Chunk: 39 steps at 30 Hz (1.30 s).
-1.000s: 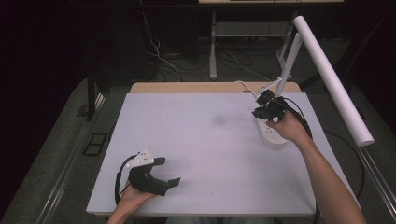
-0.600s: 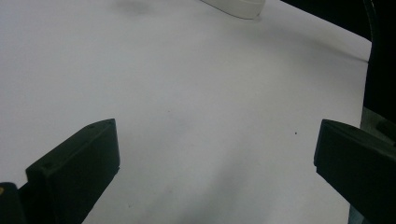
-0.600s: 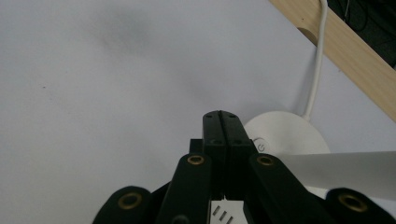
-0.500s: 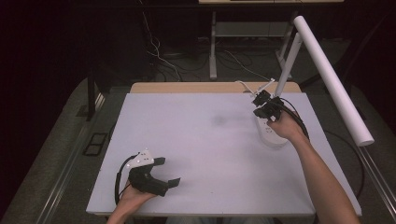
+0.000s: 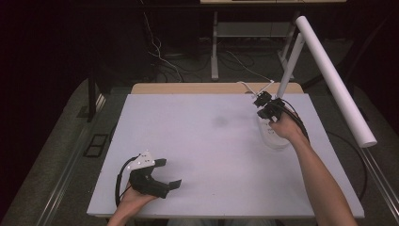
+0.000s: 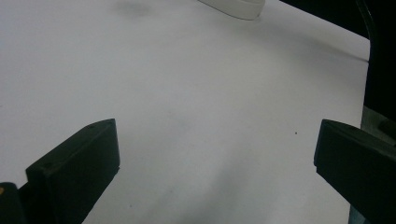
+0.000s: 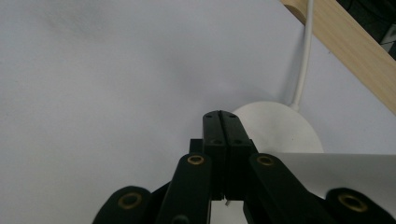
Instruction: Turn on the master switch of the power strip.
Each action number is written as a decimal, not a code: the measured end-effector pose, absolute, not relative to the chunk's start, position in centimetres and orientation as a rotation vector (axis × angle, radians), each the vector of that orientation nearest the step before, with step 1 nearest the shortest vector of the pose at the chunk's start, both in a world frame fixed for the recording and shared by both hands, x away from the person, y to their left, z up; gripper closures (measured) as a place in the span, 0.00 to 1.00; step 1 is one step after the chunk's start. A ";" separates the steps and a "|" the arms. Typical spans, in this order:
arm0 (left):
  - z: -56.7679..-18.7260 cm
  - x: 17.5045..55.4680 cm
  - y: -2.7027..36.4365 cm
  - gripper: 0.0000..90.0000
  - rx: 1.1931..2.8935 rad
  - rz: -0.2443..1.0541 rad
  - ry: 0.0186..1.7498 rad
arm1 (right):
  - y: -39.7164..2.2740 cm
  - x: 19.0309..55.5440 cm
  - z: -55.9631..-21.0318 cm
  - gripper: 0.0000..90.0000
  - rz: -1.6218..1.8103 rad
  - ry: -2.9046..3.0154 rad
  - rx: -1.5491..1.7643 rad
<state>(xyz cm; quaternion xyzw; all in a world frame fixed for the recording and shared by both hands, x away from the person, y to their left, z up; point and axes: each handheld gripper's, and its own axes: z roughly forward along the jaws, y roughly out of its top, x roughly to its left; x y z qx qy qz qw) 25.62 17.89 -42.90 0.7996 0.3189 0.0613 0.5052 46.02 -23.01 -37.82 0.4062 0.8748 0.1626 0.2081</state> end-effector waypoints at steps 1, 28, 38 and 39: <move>-42.9 25.6 17.9 0.00 1.931 0.149 0.768 | -23.0 46.1 -37.9 0.99 0.453 2.433 1.132; -43.0 25.7 17.9 0.00 1.945 0.149 0.777 | -23.7 48.0 -39.2 0.99 0.354 2.409 1.179; -43.1 25.7 17.8 0.00 1.944 0.149 0.776 | -24.0 48.5 -39.9 0.99 0.324 2.409 1.207; -43.1 25.7 17.8 0.00 1.944 0.149 0.777 | -24.1 48.5 -39.9 0.99 0.322 2.413 1.208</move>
